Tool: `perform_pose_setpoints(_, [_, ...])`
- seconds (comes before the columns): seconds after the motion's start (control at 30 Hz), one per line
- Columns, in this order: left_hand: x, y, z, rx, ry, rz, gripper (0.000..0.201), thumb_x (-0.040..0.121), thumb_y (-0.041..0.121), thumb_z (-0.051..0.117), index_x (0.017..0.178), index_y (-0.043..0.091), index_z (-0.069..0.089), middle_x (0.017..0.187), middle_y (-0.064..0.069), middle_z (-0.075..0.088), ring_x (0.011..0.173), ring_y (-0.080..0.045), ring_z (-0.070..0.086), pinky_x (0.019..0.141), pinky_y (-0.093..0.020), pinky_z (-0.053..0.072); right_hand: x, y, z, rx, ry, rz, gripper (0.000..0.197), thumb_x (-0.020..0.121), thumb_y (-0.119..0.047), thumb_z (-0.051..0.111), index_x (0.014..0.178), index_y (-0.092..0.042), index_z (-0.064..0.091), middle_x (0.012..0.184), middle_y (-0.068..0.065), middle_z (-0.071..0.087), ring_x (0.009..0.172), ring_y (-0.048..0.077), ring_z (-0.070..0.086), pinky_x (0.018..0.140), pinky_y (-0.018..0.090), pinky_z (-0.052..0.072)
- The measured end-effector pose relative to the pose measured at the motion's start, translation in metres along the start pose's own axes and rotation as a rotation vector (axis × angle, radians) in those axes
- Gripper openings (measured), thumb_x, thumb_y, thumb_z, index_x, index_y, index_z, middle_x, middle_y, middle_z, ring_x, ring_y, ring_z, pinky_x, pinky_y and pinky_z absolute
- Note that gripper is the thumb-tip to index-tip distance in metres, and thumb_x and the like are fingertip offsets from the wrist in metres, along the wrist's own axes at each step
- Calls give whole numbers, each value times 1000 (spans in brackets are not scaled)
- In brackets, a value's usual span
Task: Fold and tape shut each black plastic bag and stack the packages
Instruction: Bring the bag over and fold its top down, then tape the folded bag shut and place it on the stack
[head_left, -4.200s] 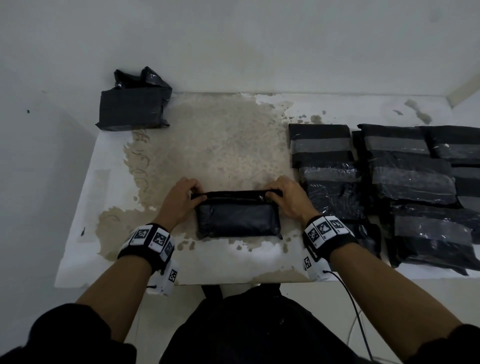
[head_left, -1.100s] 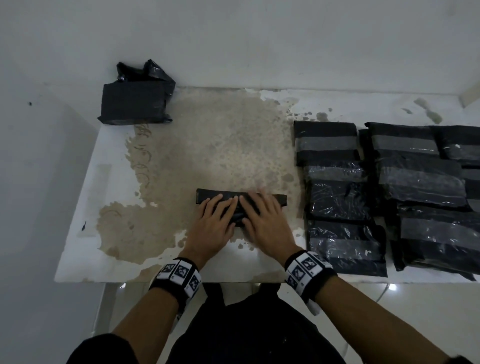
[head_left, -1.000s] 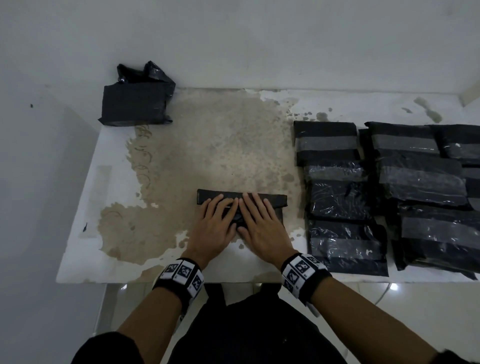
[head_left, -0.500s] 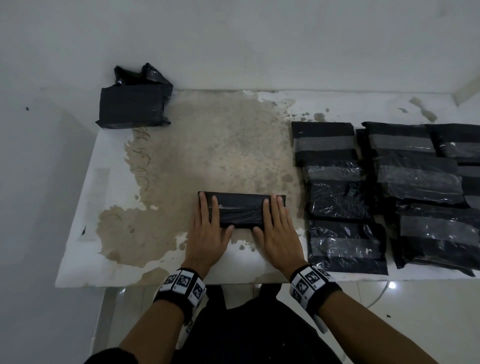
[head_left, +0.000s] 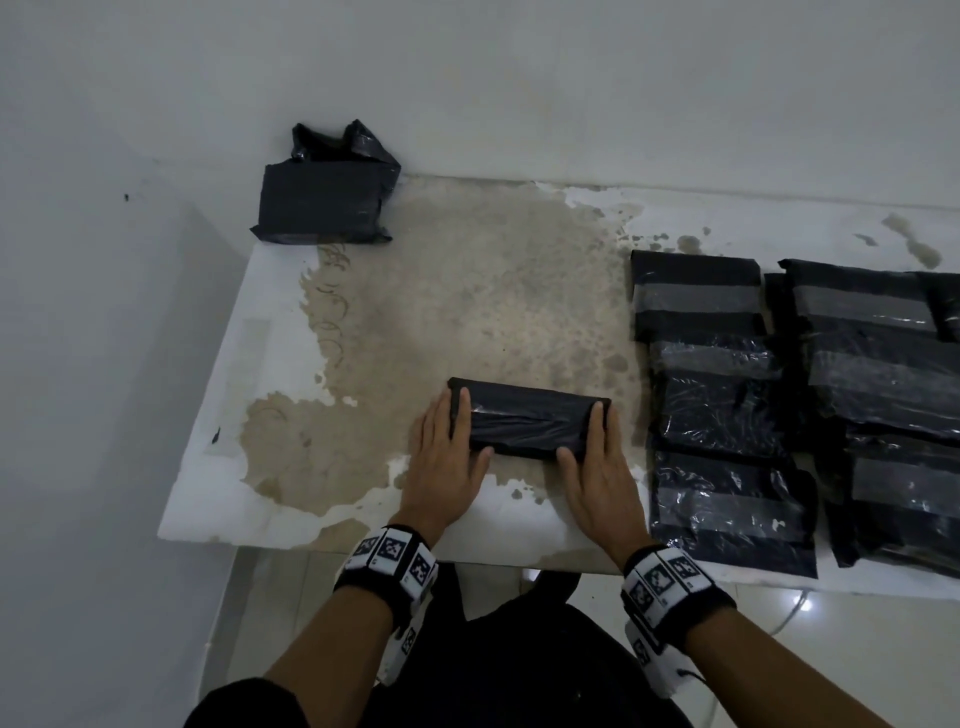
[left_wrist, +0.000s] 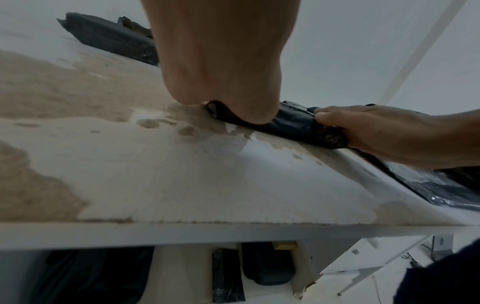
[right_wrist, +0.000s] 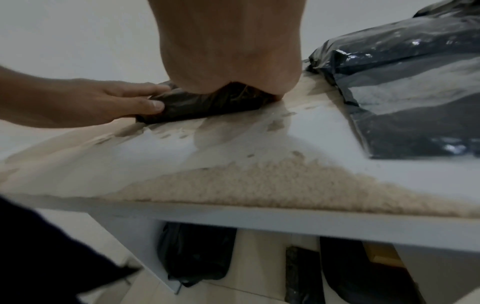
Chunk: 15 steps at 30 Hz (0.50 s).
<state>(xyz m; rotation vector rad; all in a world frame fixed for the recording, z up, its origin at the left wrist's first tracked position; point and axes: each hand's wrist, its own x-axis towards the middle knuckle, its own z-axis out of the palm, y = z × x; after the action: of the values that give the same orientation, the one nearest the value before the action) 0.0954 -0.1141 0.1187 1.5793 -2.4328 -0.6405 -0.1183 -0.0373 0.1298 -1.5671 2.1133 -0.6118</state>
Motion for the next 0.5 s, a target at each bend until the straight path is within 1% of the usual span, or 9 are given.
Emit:
perform_pose_setpoints(0.07, [0, -1, -2, 15, -11, -2, 77, 100, 54, 26, 161, 12, 3, 167, -18, 9, 154, -33, 10, 125, -48, 10, 1, 1, -10, -43, 12, 17, 78, 101, -57, 25, 160, -7, 17, 161, 20, 30, 140, 37, 39, 111, 49, 40])
perform_pose_setpoints(0.1, [0, -1, -3, 24, -18, -3, 77, 100, 53, 25, 161, 12, 3, 167, -17, 10, 154, -32, 10, 125, -48, 10, 1, 0, -17, -101, 56, 25, 75, 101, -56, 27, 158, -8, 23, 154, 20, 39, 133, 38, 44, 107, 51, 42])
perform_pose_setpoints(0.17, [1, -1, -6, 34, -32, 1, 76, 99, 52, 23, 161, 13, 4, 167, -17, 11, 154, -32, 10, 125, -49, 11, 4, -5, -30, -228, 161, 6, 67, 101, -53, 33, 153, -10, 35, 146, 20, 44, 128, 38, 45, 103, 52, 42])
perform_pose_setpoints(0.2, [2, -1, -8, 34, -35, 3, 76, 98, 51, 22, 161, 13, 5, 167, -17, 12, 154, -32, 10, 125, -49, 11, 6, -10, -34, -289, 184, -62, 63, 101, -52, 36, 151, -13, 40, 146, 20, 42, 130, 37, 44, 104, 52, 41])
perform_pose_setpoints(0.23, [2, -2, -10, 34, -36, 5, 76, 97, 51, 21, 161, 13, 5, 166, -17, 13, 154, -32, 10, 125, -49, 11, 8, -16, -36, -346, 166, -156, 60, 101, -50, 39, 150, -15, 42, 147, 20, 41, 133, 37, 42, 107, 51, 40])
perform_pose_setpoints(0.3, [1, -3, -13, 26, -43, 9, 77, 96, 53, 21, 161, 14, 6, 166, -17, 14, 154, -32, 11, 125, -47, 10, 14, -28, -31, -428, 52, -331, 60, 101, -51, 38, 152, -20, 42, 151, 20, 40, 140, 38, 38, 112, 53, 36])
perform_pose_setpoints(0.33, [2, -4, -14, 17, -47, 13, 77, 95, 54, 21, 161, 15, 7, 166, -16, 15, 154, -31, 12, 125, -46, 9, 18, -31, -25, -460, -13, -380, 61, 101, -53, 36, 153, -22, 42, 152, 20, 41, 141, 39, 38, 114, 54, 35])
perform_pose_setpoints(0.4, [3, -7, -18, -7, -58, 17, 79, 94, 58, 20, 161, 19, 7, 166, -14, 15, 154, -30, 11, 124, -44, 6, 22, -33, -17, -520, -109, -402, 62, 99, -54, 33, 153, -25, 43, 153, 19, 43, 141, 40, 40, 113, 56, 37])
perform_pose_setpoints(0.5, [6, -15, -30, -56, -67, 21, 80, 93, 65, 18, 161, 24, 7, 168, -7, 13, 155, -24, 7, 125, -41, 5, 24, -33, -15, -549, -132, -384, 59, 98, -50, 37, 152, -26, 45, 153, 19, 44, 141, 40, 39, 111, 56, 37])
